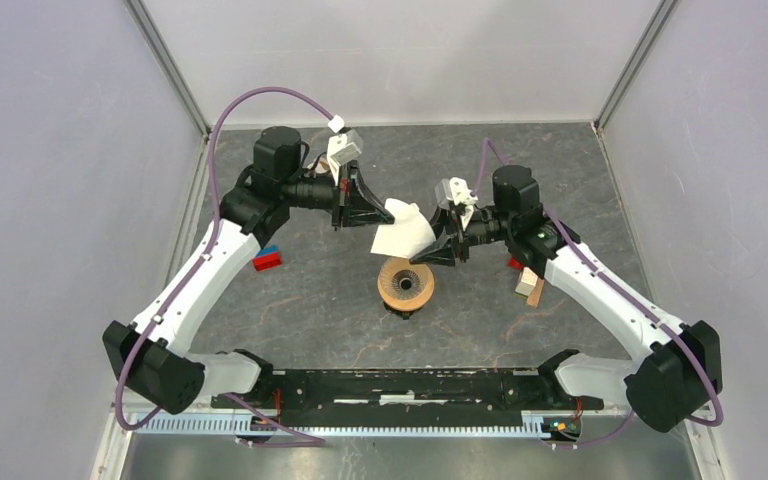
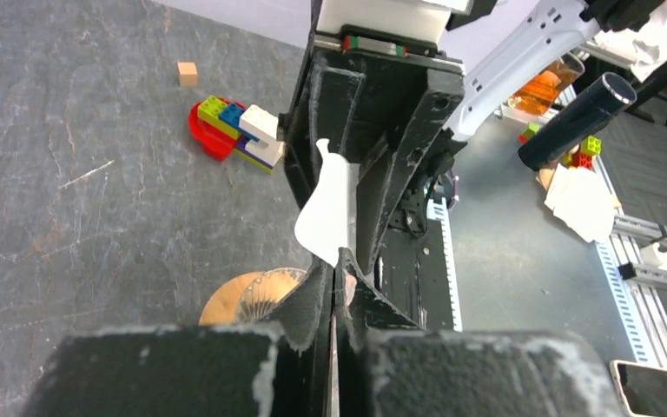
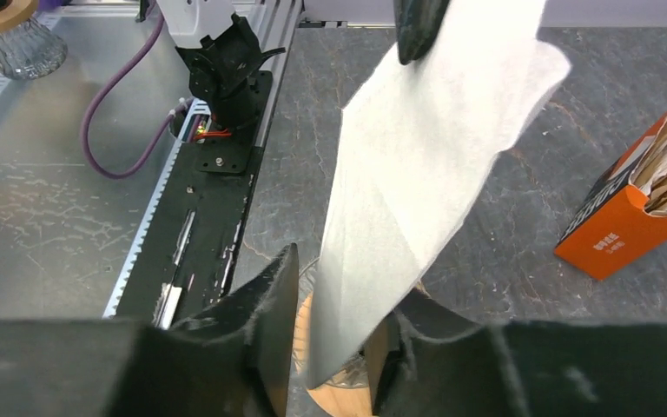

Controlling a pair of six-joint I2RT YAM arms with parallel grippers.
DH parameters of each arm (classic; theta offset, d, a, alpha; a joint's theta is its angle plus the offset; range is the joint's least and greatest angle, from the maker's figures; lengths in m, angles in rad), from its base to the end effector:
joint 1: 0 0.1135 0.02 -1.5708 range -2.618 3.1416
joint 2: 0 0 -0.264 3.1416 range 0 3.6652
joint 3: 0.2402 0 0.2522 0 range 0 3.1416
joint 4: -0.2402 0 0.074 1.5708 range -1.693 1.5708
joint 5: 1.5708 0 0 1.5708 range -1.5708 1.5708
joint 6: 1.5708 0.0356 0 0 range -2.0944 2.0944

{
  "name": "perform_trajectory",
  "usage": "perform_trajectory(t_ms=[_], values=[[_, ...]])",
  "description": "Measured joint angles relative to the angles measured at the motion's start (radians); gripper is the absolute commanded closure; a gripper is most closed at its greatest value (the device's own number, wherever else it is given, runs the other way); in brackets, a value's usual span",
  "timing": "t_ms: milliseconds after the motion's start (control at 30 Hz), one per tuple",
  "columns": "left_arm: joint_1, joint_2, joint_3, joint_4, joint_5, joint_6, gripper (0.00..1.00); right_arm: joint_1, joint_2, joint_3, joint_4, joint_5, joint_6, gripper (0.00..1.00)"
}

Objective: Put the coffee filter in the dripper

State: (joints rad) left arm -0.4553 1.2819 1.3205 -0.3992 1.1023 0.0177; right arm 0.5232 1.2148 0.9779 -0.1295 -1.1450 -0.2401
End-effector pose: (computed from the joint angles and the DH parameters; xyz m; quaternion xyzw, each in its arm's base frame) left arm 0.2299 -0.1479 0.4042 0.4538 0.6114 -0.5256 0.3796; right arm 0.2116 0.1595 0.3300 -0.5428 0.5286 0.5091 0.4084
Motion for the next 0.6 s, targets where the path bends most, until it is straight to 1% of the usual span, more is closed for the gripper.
perform_trajectory(t_ms=[100,133,167,200,233,267,333,367,433,500,533,600], values=[[0.007,0.0,-0.039,0.116,0.005,-0.068,0.98,0.0,0.0,-0.009,0.029,0.009,0.025,0.94],[0.012,0.0,-0.054,0.153,0.005,-0.089,0.94,0.0,0.0,-0.01,0.037,0.026,0.035,1.0],[0.019,0.0,-0.069,0.188,0.004,-0.106,0.78,0.0,-0.002,-0.01,0.039,0.051,0.039,1.0],[0.025,0.0,-0.08,0.211,0.001,-0.121,0.59,0.0,-0.004,-0.008,0.035,0.084,0.038,1.0],[0.032,0.0,-0.095,0.24,-0.006,-0.136,0.45,0.0,-0.006,-0.002,0.023,0.13,0.035,1.0],[0.037,0.0,-0.106,0.259,-0.026,-0.153,0.29,0.0,-0.008,0.011,0.005,0.187,0.033,1.0],[0.044,0.0,-0.119,0.285,-0.086,-0.2,0.1,0.0,-0.008,0.048,-0.031,0.329,0.029,1.0],[0.045,0.0,-0.121,0.299,-0.122,-0.229,0.06,0.0,-0.008,0.071,-0.044,0.422,0.026,1.0],[0.045,0.002,-0.12,0.325,-0.186,-0.29,0.04,0.001,-0.008,0.102,-0.05,0.565,0.025,1.0],[0.044,0.008,-0.114,0.344,-0.249,-0.362,0.03,0.007,-0.008,0.122,-0.052,0.705,0.026,1.0],[0.043,0.016,-0.104,0.349,-0.281,-0.399,0.04,0.008,-0.008,0.124,-0.052,0.737,0.026,1.0],[0.041,0.039,-0.079,0.351,-0.338,-0.473,0.03,0.024,-0.003,0.129,-0.053,0.895,0.033,1.0]])
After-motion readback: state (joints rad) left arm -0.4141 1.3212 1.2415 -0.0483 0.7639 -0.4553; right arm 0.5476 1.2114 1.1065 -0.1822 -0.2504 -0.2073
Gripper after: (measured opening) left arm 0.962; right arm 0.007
